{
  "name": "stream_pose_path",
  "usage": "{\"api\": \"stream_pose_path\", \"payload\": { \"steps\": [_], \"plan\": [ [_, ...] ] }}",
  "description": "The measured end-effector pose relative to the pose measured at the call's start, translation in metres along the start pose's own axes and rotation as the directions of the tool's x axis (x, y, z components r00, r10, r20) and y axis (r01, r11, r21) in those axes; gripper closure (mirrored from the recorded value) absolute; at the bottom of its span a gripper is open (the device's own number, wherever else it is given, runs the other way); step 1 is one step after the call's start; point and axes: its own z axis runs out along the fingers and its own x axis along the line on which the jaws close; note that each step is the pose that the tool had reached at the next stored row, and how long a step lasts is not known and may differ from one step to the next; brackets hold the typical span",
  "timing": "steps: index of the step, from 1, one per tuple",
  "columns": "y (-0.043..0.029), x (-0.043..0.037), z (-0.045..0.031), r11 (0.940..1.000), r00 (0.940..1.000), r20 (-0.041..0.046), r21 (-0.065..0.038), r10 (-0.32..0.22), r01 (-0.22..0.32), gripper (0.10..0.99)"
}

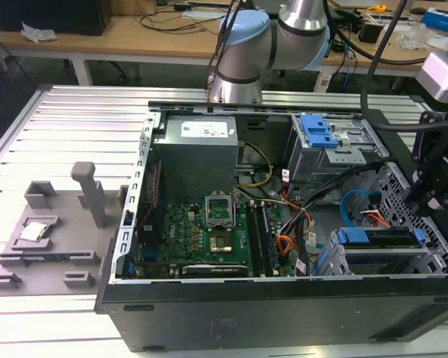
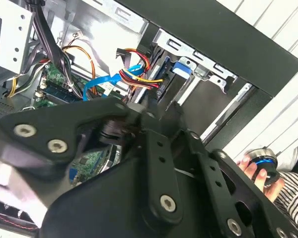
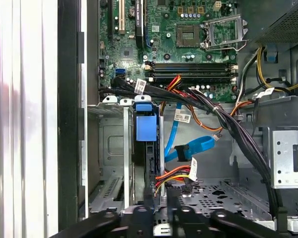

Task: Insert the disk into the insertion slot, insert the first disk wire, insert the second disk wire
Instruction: 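Insert the second disk wire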

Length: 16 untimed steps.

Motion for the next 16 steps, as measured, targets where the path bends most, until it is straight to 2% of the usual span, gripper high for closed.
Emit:
{"api": "stream_pose_path", "payload": {
  "steps": [1,2,5,6,9,10,13,16],
  "plan": [
    [0.0,0.0,0.0,1.0,1.0,0.0,0.0,0.0,0.0,0.788],
    [0.0,0.0,0.0,1.0,1.0,0.0001,0.0,0.0,0.0,0.725],
    [0.0015,-0.0008,-0.0003,1.0,1.0,-0.0006,0.0,0.0,0.0,0.725],
    [0.0044,-0.004,0.0001,1.0,1.0,-0.0002,0.0,0.0,0.0,0.725],
    [0.0139,-0.026,0.0009,1.0,1.0,-0.0001,0.0,0.0,0.0,0.725],
    [0.0184,-0.0305,0.0015,1.0,1.0,-0.0001,0.0,-0.001,0.001,0.725],
    [0.032,-0.0317,0.0032,1.0,1.0,-0.0003,0.0,-0.005,0.005,0.725],
    [0.0376,-0.0315,0.0048,0.9997,0.9997,-0.0009,0.0,-0.026,0.026,0.725]
  ]
}}
